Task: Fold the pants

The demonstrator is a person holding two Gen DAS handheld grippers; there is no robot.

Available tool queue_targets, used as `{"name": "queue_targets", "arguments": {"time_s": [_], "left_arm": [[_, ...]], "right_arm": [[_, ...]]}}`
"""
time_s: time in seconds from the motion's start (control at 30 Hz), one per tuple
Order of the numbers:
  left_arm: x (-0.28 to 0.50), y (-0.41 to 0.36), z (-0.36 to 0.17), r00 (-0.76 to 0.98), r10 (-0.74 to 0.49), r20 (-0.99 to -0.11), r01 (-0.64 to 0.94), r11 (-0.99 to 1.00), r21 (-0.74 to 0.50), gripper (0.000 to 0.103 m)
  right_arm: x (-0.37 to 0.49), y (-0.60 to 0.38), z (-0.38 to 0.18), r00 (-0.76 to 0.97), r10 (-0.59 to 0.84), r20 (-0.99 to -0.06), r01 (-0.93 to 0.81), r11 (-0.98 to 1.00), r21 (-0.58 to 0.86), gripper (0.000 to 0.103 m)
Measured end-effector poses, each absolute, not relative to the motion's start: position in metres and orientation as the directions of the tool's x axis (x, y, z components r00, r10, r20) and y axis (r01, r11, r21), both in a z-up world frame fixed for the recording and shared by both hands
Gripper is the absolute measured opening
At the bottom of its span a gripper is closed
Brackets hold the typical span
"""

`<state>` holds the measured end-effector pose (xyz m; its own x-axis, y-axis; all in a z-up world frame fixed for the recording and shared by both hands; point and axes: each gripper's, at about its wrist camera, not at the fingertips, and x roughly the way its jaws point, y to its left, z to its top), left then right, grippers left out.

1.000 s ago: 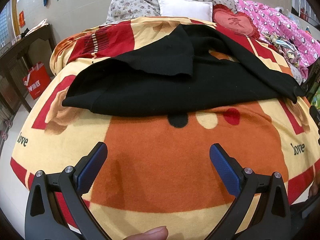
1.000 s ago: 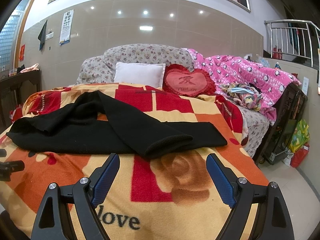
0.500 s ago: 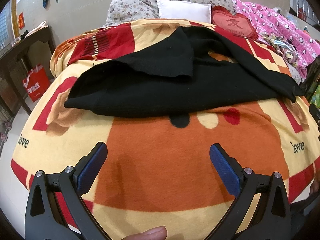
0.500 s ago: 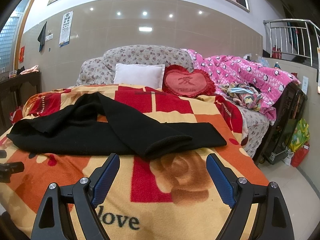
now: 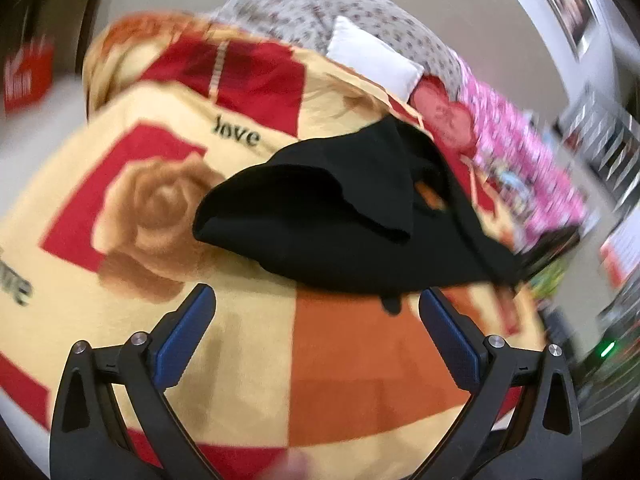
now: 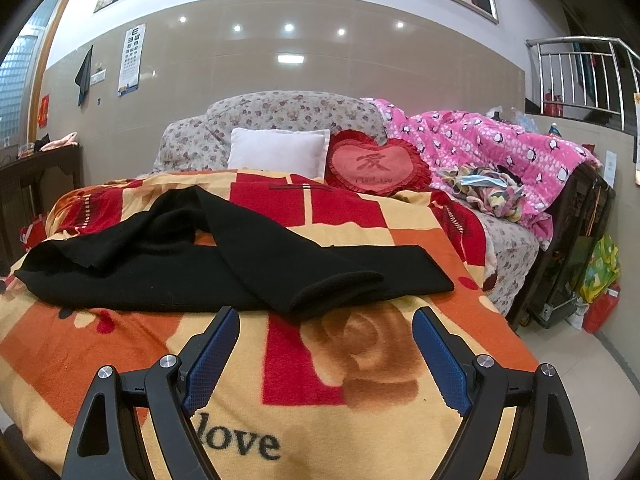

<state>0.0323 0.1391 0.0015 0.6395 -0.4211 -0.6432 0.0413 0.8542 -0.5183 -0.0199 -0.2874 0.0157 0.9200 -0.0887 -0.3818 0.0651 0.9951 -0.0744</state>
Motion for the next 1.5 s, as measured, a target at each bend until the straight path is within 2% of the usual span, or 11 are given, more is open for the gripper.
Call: {"name": "queue_targets", "arguments": {"time_s": [0.33,0.4,0.47,0.53,0.73,0.8,0.93,1.1,1.17,1.33,1.5], "left_arm": [[0.081,0.174,-0.014,0.641,-0.554,-0.532,-0.073,0.645,-0.760,0.094],[0.081,0.176,-0.013,0.651,-0.536,-0.537,-0.084,0.652,-0.753,0.080],[0.080,0.172,-0.019,0.642,-0.511,-0.572,-0.103,0.681,-0.725,0.031],[0.081,0.169,-0.033,0.628,-0.488,-0.607,-0.122,0.708,-0.695,0.016],[0.078,0.150,-0.023,0.665,-0.358,-0.656,-0.084,0.836,-0.542,0.016],[0.080,0.143,-0.023,0.677,-0.314,-0.666,-0.075,0.871,-0.486,0.017],[0.079,0.132,-0.019,0.693,-0.259,-0.673,-0.055,0.912,-0.407,0.017],[0.079,0.133,-0.023,0.687,-0.270,-0.675,-0.053,0.907,-0.417,0.017],[0.080,0.136,-0.025,0.677,-0.283,-0.680,-0.057,0.900,-0.431,0.017],[0.079,0.132,-0.023,0.683,-0.272,-0.678,-0.058,0.905,-0.421,0.017],[0.073,0.133,-0.019,0.700,-0.237,-0.674,-0.074,0.914,-0.398,0.006]], "right_arm": [[-0.020,-0.288,0.016,0.917,-0.095,-0.387,0.074,0.995,-0.069,0.087],[-0.020,-0.290,0.016,0.917,-0.096,-0.386,0.077,0.995,-0.063,0.087],[-0.021,-0.291,0.018,0.919,-0.109,-0.380,0.093,0.994,-0.059,0.087],[-0.023,-0.297,0.021,0.919,-0.156,-0.362,0.142,0.988,-0.064,0.087],[-0.023,-0.342,0.025,0.903,-0.209,-0.376,0.257,0.963,0.080,0.086],[-0.012,-0.360,0.028,0.893,-0.180,-0.413,0.260,0.955,0.144,0.073],[0.020,-0.397,0.036,0.860,-0.038,-0.508,0.226,0.922,0.314,0.069],[0.072,-0.461,0.000,0.792,0.207,-0.575,0.275,0.719,0.639,0.054],[0.081,-0.476,-0.013,0.783,0.220,-0.582,0.327,0.650,0.685,0.042],[0.099,-0.484,-0.014,0.796,0.239,-0.556,0.332,0.595,0.732,0.039],[0.111,-0.482,-0.019,0.792,0.241,-0.561,0.326,0.610,0.722,0.004]]}}
